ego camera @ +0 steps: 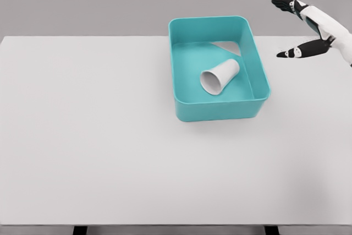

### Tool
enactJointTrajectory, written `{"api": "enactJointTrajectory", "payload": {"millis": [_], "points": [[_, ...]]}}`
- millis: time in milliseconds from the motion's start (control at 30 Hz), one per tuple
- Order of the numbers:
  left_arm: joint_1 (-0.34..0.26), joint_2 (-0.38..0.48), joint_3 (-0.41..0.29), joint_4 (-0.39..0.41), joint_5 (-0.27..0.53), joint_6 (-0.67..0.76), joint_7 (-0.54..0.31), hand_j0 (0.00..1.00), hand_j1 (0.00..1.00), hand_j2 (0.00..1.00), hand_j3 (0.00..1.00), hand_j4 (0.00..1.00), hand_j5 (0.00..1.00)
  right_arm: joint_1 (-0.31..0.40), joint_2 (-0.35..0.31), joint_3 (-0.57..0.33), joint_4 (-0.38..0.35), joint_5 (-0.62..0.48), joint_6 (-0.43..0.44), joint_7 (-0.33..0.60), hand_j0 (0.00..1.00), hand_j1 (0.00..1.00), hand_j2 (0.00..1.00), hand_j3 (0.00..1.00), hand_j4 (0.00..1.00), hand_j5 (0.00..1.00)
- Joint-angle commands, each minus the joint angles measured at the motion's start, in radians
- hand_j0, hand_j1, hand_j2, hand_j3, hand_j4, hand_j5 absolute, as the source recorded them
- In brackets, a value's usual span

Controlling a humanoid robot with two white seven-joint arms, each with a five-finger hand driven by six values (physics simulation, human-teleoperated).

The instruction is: Put the paper cup into the basket with your right arm

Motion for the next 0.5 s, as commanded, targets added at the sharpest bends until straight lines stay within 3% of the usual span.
{"api": "enactJointTrajectory", "payload": {"millis": [0, 267, 467], "points": [[0.0, 0.0, 0.0, 0.0, 0.0, 0.0, 0.0, 1.0, 1.0, 1.0, 1.0, 1.0, 1.0, 0.0, 0.002, -0.045, 0.036, 0.062, -0.005, 0.0, 1.0, 1.0, 1.0, 1.0, 1.0, 1.0], [0.002, 0.0, 0.0, 0.0, 0.0, 0.0, 0.0, 1.0, 1.0, 1.0, 1.0, 1.0, 1.0, 0.057, -0.004, -0.08, 0.033, 0.104, -0.004, 0.0, 1.0, 1.0, 1.0, 1.0, 1.0, 1.0], [0.0, 0.0, 0.0, 0.0, 0.0, 0.0, 0.0, 1.0, 1.0, 1.0, 1.0, 1.0, 1.0, 0.057, 0.005, -0.084, 0.027, 0.101, -0.004, 0.0, 1.0, 1.0, 1.0, 1.0, 1.0, 1.0]]}}
